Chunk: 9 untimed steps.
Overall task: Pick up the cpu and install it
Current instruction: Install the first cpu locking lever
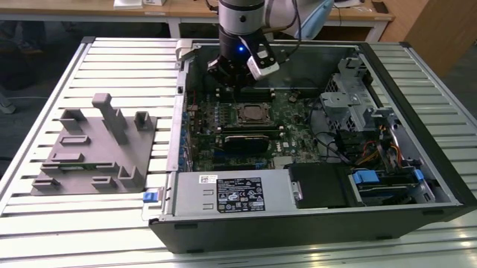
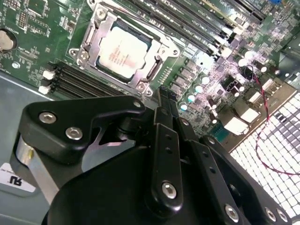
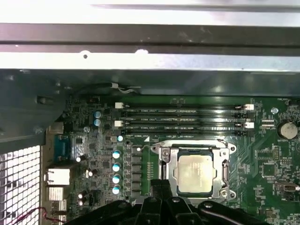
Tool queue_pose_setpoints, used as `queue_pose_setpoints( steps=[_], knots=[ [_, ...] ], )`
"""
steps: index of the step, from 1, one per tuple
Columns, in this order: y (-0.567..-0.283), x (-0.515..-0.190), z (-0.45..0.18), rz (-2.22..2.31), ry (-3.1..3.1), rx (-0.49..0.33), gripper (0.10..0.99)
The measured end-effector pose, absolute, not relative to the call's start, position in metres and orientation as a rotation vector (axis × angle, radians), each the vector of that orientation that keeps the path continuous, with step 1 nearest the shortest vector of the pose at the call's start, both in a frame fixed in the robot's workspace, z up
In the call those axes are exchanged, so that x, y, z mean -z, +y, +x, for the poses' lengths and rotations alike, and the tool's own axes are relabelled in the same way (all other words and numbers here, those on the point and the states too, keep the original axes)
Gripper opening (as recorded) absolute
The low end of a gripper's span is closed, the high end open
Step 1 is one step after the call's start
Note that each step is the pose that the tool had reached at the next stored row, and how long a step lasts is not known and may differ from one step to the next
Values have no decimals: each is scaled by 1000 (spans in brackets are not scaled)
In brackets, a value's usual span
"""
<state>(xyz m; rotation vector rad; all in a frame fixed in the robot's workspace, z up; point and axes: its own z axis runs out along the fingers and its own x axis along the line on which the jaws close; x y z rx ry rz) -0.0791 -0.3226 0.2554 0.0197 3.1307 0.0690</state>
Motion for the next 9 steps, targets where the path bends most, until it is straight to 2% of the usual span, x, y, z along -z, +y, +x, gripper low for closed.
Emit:
queue_pose_setpoints(
  steps=[9],
  knots=[
    [-321, -255, -98, 27, 3131, -69, 106]
  ],
)
